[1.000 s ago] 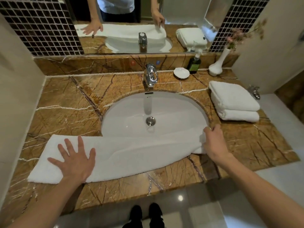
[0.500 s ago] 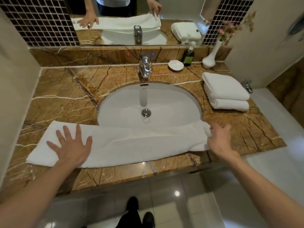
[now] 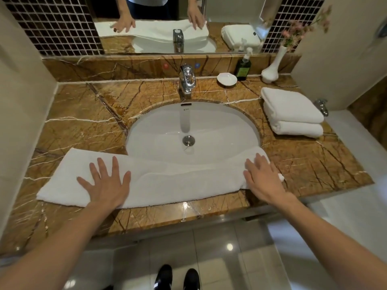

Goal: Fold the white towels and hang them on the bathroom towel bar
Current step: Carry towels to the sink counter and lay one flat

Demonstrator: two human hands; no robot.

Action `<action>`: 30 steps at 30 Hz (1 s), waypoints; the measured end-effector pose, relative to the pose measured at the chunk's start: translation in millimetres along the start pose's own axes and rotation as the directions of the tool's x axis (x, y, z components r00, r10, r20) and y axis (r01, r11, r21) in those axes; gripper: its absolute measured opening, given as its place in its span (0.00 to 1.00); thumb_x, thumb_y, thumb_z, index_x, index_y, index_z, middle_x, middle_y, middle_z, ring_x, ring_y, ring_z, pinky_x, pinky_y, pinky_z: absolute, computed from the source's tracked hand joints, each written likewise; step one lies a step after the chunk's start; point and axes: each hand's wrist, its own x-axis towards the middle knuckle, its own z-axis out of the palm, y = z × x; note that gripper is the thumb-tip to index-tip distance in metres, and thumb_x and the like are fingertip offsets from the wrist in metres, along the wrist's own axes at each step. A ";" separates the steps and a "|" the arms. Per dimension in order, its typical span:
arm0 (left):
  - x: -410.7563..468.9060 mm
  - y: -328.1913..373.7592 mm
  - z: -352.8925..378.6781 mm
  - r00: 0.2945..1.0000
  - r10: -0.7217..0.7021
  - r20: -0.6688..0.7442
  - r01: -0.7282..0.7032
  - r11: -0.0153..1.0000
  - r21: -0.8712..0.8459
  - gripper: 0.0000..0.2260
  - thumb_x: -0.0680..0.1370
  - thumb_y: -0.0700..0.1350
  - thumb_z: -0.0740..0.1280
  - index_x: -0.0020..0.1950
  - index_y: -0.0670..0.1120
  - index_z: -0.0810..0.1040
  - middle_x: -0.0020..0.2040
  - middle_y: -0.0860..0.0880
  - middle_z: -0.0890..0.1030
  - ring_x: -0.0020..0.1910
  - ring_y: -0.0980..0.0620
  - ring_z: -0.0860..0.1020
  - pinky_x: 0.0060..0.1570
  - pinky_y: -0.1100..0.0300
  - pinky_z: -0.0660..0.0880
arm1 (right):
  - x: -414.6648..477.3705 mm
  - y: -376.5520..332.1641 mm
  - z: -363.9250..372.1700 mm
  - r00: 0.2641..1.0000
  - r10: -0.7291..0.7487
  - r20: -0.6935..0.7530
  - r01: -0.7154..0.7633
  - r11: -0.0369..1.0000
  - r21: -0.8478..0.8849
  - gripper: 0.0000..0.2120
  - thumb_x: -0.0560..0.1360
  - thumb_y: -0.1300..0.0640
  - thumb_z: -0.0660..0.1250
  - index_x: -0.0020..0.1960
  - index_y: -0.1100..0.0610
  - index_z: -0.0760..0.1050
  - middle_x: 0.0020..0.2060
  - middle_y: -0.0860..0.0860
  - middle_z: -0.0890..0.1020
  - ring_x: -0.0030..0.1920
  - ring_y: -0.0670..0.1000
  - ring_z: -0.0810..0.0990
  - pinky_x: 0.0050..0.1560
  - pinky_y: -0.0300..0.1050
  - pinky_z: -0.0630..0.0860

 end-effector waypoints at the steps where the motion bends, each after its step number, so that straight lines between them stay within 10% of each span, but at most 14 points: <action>1: -0.5 0.1 0.1 1.000 0.004 -0.004 -0.004 1.000 -0.001 0.36 0.71 0.68 0.31 0.76 0.55 0.36 0.78 0.45 0.37 0.75 0.41 0.36 0.67 0.34 0.33 | 2.5 -2.3 1.8 0.998 -0.054 0.044 0.053 0.998 0.020 0.23 0.82 0.47 0.45 0.74 0.53 0.58 0.76 0.59 0.54 0.77 0.59 0.50 0.75 0.59 0.48; 15: -15.1 2.8 -9.3 0.978 0.186 -0.095 -0.183 0.982 0.038 0.32 0.76 0.65 0.35 0.77 0.53 0.39 0.78 0.43 0.39 0.75 0.41 0.37 0.67 0.34 0.32 | 17.0 -21.8 25.0 0.926 -0.307 0.220 0.327 0.943 -0.058 0.36 0.76 0.33 0.35 0.78 0.49 0.46 0.77 0.54 0.55 0.77 0.55 0.51 0.74 0.59 0.43; 24: -56.5 76.1 -0.7 0.611 0.792 0.011 -0.788 0.607 0.105 0.27 0.78 0.64 0.37 0.76 0.59 0.40 0.78 0.47 0.41 0.76 0.44 0.35 0.69 0.39 0.29 | 7.9 -18.6 30.1 0.917 -0.306 0.256 0.325 0.945 -0.035 0.37 0.73 0.29 0.35 0.76 0.45 0.33 0.78 0.54 0.39 0.76 0.55 0.35 0.72 0.60 0.33; 30: -60.7 110.9 11.0 0.632 0.772 0.066 -0.774 0.625 0.104 0.27 0.75 0.66 0.30 0.73 0.61 0.31 0.78 0.49 0.38 0.75 0.43 0.34 0.65 0.38 0.25 | -6.1 -15.9 34.4 0.928 -0.265 0.264 0.283 0.959 -0.032 0.36 0.73 0.30 0.33 0.74 0.46 0.27 0.76 0.52 0.33 0.75 0.55 0.30 0.72 0.65 0.35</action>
